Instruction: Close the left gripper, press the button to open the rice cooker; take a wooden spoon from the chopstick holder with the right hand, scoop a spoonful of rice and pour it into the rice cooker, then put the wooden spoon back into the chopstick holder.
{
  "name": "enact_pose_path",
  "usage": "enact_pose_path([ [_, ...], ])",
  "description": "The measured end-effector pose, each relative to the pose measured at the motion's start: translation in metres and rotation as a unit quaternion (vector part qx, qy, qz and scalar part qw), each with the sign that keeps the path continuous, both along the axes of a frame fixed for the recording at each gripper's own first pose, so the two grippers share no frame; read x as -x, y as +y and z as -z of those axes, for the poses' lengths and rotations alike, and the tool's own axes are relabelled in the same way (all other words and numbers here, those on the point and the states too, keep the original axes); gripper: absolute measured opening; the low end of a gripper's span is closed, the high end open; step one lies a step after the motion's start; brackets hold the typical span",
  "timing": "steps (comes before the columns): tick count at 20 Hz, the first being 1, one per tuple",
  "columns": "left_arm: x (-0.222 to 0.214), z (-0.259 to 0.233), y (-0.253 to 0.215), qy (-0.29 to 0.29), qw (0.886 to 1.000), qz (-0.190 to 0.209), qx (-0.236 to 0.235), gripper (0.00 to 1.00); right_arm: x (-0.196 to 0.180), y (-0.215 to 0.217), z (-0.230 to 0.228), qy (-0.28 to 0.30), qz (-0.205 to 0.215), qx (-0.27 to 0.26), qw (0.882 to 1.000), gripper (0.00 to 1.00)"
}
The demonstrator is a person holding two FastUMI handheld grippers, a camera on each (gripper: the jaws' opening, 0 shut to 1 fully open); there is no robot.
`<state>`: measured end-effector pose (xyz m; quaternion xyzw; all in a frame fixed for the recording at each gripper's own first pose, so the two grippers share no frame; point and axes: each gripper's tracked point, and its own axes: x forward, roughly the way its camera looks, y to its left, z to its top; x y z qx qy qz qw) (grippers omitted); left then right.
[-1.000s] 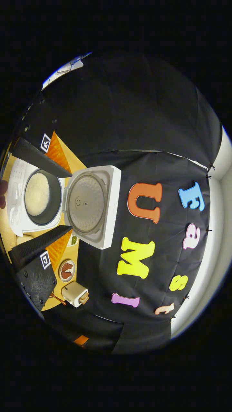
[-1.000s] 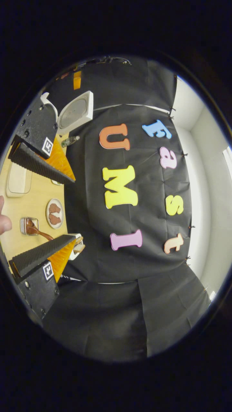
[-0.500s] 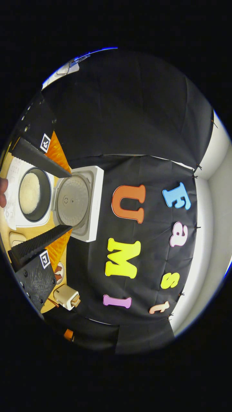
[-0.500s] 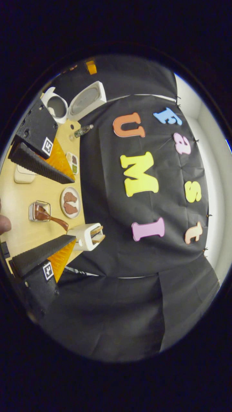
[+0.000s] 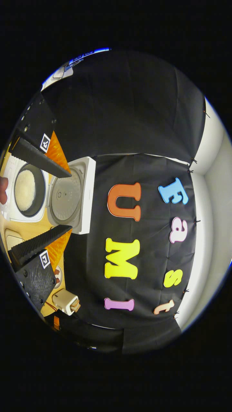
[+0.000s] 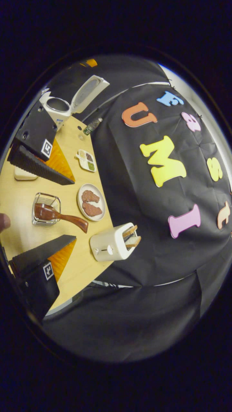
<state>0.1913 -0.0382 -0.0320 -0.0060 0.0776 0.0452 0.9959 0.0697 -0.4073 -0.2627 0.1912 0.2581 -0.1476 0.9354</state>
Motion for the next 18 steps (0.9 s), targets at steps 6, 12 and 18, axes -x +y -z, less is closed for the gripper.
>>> enact_pose_path([
  [6,0.003,0.004,0.002,0.012,0.999,-0.04,-0.002,0.94,-0.045,-0.021,0.07,0.04,-0.012,-0.07,0.997,0.99],
  [12,0.004,0.007,-0.002,0.021,0.999,-0.048,-0.011,0.94,-0.07,-0.011,0.099,0.056,-0.042,-0.108,0.992,0.83],
  [18,0.013,0.016,0.013,0.026,0.998,-0.056,-0.011,0.95,-0.06,-0.008,0.083,0.051,-0.028,-0.114,0.992,0.3],
])
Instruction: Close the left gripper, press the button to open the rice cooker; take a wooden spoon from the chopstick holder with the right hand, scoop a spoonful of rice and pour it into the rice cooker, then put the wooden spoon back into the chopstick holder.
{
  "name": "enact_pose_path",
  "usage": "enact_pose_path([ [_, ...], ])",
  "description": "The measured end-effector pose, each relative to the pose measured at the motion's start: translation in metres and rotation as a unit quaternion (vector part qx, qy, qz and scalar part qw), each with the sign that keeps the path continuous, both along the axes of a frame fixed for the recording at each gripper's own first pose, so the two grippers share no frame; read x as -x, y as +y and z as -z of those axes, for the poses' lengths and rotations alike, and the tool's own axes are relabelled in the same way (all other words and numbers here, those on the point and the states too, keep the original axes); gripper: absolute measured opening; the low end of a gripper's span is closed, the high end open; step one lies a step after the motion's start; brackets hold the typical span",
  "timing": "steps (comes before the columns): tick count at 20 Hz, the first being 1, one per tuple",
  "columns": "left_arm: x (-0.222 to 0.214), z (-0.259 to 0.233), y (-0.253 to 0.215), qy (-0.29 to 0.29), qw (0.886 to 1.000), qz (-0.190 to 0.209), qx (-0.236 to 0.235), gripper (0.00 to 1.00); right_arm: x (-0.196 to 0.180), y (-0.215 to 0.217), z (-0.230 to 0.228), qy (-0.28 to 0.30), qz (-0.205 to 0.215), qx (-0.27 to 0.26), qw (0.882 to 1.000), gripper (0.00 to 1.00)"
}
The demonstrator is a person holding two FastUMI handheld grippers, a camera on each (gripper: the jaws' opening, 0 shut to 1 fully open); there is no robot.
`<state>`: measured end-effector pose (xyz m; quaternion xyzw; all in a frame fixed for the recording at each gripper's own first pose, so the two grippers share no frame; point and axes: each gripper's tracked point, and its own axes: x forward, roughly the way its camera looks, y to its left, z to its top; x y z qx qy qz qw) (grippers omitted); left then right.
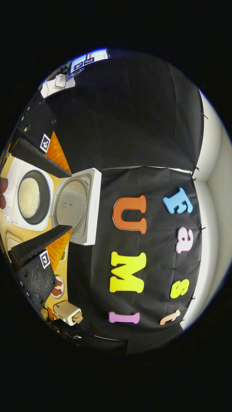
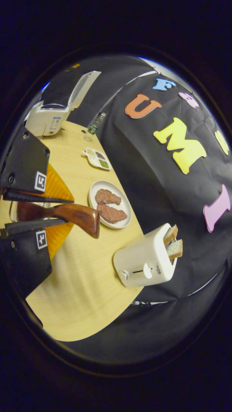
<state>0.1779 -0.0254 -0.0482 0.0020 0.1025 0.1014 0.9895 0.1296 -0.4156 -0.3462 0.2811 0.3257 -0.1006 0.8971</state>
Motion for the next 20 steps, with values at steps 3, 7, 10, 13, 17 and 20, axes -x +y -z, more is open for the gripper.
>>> enact_pose_path([
  [3,0.006,0.003,0.01,-0.001,1.0,0.001,0.01,0.95,0.01,0.007,-0.013,-0.002,0.014,0.006,1.0,0.25],
  [7,0.016,0.004,0.022,-0.011,1.0,0.02,0.012,0.95,0.025,0.0,-0.051,-0.019,0.062,0.057,0.996,0.19],
  [10,0.022,0.009,0.03,-0.013,0.999,0.043,0.011,0.95,0.036,0.012,-0.099,-0.042,0.082,0.105,0.99,0.16],
  [13,0.025,0.012,0.038,-0.018,0.997,0.076,0.019,0.94,0.044,0.055,-0.15,-0.072,0.065,0.159,0.983,0.14],
  [17,0.029,0.016,0.057,-0.014,0.991,0.132,0.008,0.94,0.045,0.153,-0.192,-0.111,0.006,0.181,0.977,0.14],
  [20,0.031,0.017,0.077,-0.013,0.99,0.139,0.017,0.94,0.046,0.218,-0.193,-0.121,-0.027,0.186,0.975,0.14],
])
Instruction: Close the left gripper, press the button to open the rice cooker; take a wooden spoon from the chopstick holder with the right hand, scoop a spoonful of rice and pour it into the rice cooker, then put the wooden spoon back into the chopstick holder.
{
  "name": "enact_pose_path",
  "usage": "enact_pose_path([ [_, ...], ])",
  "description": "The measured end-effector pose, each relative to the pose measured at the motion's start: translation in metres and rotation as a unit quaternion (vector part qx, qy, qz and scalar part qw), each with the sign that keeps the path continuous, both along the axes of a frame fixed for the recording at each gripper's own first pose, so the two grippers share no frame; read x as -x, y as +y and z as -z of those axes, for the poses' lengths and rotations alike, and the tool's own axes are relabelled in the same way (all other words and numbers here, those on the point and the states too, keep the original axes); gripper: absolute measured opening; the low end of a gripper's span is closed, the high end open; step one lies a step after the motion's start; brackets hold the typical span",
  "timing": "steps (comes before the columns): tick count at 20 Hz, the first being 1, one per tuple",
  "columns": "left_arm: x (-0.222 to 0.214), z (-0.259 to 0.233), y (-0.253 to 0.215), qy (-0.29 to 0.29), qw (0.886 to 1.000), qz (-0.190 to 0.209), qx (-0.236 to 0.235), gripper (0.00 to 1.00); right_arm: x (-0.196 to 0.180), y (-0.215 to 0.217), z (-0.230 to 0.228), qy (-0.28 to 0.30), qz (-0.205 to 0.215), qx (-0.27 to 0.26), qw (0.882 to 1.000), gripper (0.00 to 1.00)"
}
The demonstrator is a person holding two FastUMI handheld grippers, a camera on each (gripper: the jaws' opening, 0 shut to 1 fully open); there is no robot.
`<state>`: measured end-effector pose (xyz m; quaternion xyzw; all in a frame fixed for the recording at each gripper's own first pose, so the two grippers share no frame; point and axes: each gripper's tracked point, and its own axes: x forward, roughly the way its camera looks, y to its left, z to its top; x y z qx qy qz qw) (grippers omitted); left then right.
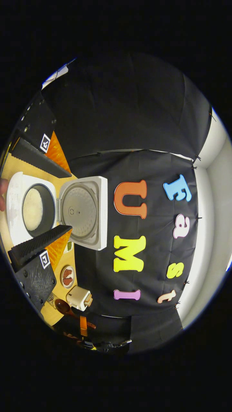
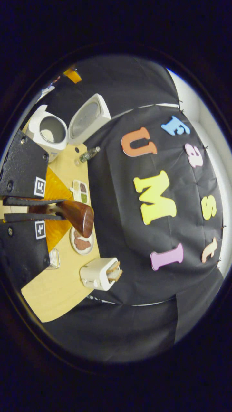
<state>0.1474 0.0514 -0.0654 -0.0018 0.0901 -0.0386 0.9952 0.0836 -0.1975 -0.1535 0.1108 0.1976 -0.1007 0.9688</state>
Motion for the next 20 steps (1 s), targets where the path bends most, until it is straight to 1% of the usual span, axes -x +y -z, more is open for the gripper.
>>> enact_pose_path([
  [3,0.009,-0.001,0.018,0.003,1.0,-0.001,0.016,0.95,0.0,0.042,0.033,0.022,-0.016,0.02,0.999,0.14],
  [4,0.012,0.0,0.021,0.006,1.0,-0.001,0.022,0.95,0.0,0.048,0.049,0.032,-0.02,0.038,0.999,0.19],
  [5,0.016,0.003,0.023,0.01,1.0,0.0,0.027,0.94,0.001,0.052,0.064,0.044,-0.023,0.063,0.997,0.14],
  [6,0.02,0.005,0.026,0.013,1.0,-0.001,0.029,0.94,0.0,0.055,0.078,0.054,-0.027,0.09,0.994,0.14],
  [9,0.031,0.009,0.041,0.017,1.0,-0.006,0.02,0.94,0.005,0.062,0.112,0.082,-0.041,0.178,0.98,0.13],
  [12,0.04,0.014,0.055,0.025,0.999,-0.02,0.019,0.94,0.005,0.073,0.139,0.102,-0.06,0.259,0.958,0.13],
  [14,0.045,0.02,0.062,0.033,0.999,-0.03,0.021,0.94,0.01,0.075,0.156,0.117,-0.065,0.293,0.947,0.14],
  [15,0.047,0.022,0.066,0.035,0.999,-0.032,0.025,0.94,0.012,0.078,0.167,0.125,-0.068,0.292,0.946,0.14],
  [17,0.053,0.028,0.068,0.042,0.998,-0.037,0.027,0.94,0.012,0.09,0.183,0.129,-0.075,0.263,0.953,0.14],
  [18,0.053,0.031,0.071,0.045,0.998,-0.042,0.025,0.94,0.01,0.097,0.186,0.127,-0.077,0.242,0.959,0.14],
  [20,0.054,0.03,0.072,0.045,0.997,-0.048,0.027,0.94,0.007,0.116,0.194,0.123,-0.077,0.181,0.973,0.13],
])
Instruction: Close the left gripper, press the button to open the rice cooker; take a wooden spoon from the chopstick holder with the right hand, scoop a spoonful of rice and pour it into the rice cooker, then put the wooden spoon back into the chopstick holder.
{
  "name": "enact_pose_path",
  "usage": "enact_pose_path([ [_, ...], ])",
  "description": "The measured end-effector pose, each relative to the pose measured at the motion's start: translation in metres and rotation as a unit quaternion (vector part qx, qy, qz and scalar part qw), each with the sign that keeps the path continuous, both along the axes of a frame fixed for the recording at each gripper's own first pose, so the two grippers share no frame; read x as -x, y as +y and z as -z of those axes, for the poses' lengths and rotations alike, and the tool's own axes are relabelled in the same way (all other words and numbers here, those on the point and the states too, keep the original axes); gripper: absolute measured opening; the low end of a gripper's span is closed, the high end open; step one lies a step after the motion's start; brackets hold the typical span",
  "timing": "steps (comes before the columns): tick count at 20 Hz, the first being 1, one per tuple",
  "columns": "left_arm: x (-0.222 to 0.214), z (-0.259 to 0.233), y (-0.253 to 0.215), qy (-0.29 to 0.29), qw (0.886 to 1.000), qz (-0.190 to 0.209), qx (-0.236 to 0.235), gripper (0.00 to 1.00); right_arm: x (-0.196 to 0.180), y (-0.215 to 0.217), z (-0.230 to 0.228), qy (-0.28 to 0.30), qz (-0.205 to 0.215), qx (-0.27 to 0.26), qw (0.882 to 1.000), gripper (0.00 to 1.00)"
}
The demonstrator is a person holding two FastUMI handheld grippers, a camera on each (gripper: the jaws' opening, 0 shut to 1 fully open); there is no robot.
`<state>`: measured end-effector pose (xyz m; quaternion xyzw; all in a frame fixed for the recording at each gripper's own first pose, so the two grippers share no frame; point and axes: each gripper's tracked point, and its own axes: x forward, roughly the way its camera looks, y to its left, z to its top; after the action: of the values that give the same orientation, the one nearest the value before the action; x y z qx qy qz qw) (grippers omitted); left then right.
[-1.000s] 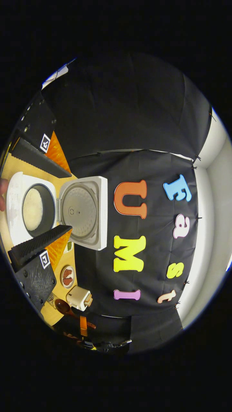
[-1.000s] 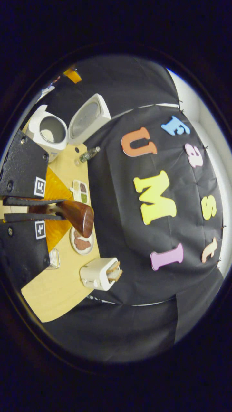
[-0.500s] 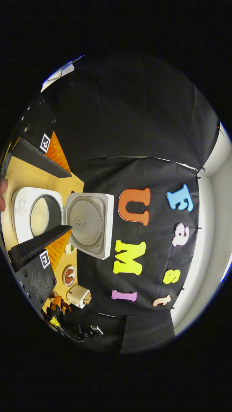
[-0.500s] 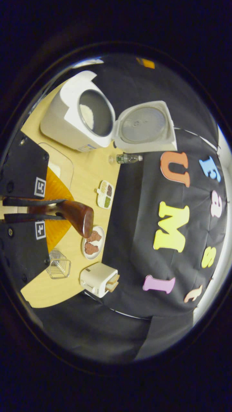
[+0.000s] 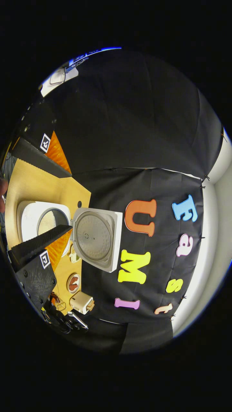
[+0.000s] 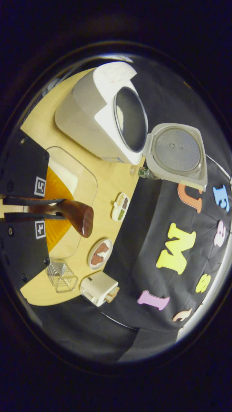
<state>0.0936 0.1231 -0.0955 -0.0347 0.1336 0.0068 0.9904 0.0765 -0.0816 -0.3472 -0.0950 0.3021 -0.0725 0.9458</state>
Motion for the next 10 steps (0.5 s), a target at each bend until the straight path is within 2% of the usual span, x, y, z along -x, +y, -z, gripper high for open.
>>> enact_pose_path([
  [3,0.005,0.004,0.003,0.006,1.0,-0.009,-0.003,0.94,-0.011,0.022,0.0,-0.007,0.02,-0.094,0.995,0.13],
  [6,0.012,0.009,0.002,0.013,1.0,-0.013,-0.008,0.94,-0.014,0.021,-0.002,-0.006,0.061,-0.175,0.983,0.13],
  [8,0.015,0.008,0.001,0.015,1.0,-0.015,-0.01,0.94,-0.016,0.017,-0.01,-0.014,0.085,-0.246,0.965,0.13],
  [10,0.017,0.009,-0.003,0.015,1.0,-0.015,-0.01,0.94,-0.018,0.009,-0.019,-0.028,0.107,-0.314,0.943,0.14],
])
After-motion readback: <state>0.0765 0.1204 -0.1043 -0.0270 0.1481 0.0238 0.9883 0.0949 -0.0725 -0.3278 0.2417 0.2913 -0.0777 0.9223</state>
